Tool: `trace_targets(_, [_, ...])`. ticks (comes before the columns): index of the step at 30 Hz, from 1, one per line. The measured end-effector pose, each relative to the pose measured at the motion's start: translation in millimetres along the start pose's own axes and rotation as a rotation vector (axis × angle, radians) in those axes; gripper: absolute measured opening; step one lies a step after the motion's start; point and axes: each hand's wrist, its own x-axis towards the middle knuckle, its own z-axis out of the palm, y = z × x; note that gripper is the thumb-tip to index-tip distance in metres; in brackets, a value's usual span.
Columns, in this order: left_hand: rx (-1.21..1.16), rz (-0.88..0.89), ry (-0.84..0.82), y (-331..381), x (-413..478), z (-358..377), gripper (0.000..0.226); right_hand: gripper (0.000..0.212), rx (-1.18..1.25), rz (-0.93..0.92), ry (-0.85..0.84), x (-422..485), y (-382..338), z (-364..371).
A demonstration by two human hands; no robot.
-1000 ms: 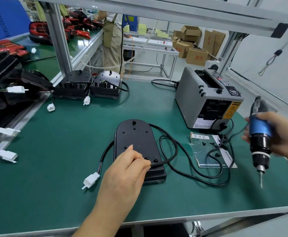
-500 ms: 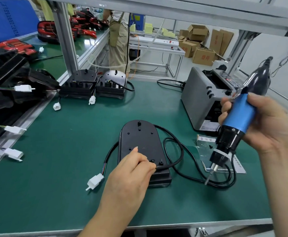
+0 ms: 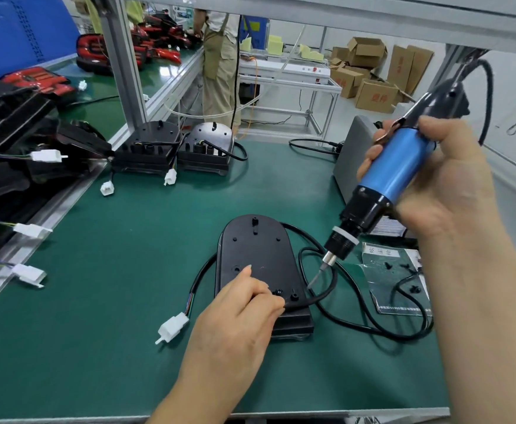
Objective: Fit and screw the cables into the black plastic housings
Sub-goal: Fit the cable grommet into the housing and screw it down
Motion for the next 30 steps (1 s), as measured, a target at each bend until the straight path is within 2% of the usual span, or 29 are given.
trace_targets(7, [0.0, 0.007, -0.002, -1, 0, 0, 0.004, 0.021, -0.147, -0.173, -0.069, -7, 17, 13])
trace_targets(13, [-0.007, -0.007, -0.01, -2, -1, 1, 0.004, 0.031, -0.139, -0.267, -0.126, -7, 32, 25])
trace_targets(16, [-0.008, -0.011, -0.005, -2, -2, 2, 0.004, 0.036, -0.155, -0.283, -0.125, -5, 38, 31])
trace_targets(30, [-0.019, -0.025, -0.007, -2, -3, 3, 0.004, 0.031, -0.234, -0.279, -0.172, -8, 48, 44])
